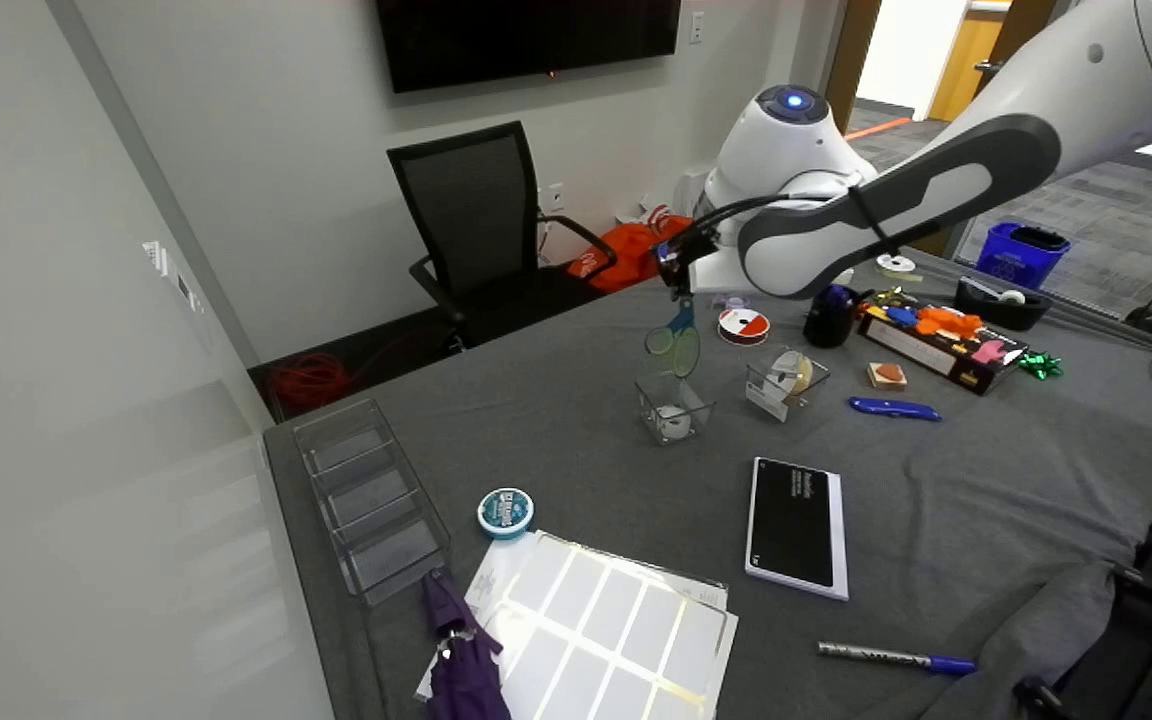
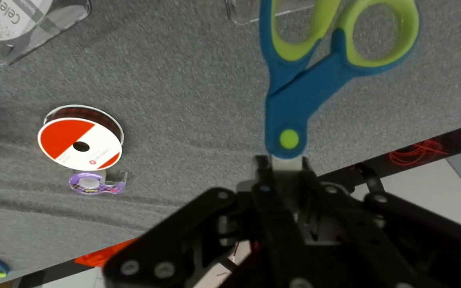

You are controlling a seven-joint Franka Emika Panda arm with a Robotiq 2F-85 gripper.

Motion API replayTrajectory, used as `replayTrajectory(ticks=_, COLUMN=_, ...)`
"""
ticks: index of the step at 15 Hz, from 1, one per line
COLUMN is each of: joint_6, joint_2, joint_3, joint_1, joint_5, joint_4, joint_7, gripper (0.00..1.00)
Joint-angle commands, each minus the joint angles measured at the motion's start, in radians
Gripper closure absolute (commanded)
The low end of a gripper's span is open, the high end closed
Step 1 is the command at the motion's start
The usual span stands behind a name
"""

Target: Remove the scissors from the glass box

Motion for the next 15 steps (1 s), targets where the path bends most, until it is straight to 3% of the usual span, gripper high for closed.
replayTrajectory(ticks=1, joint_6=-0.089, joint_2=-0.075, joint_3=0.057, joint_1=-0.056, joint_5=0.037, joint_4=-0.079, joint_7=-0.158, gripper=0.96)
replayTrajectory(ticks=9, joint_6=-0.343, joint_2=-0.143, joint_3=0.083, joint_1=-0.079, joint_5=0.049, joint_4=-0.187, joint_7=-0.323, gripper=0.96)
replayTrajectory(ticks=15, joint_6=-0.283, joint_2=-0.118, joint_3=0.086, joint_1=-0.057, joint_5=0.015, joint_4=-0.351, joint_7=-0.273, gripper=0.96)
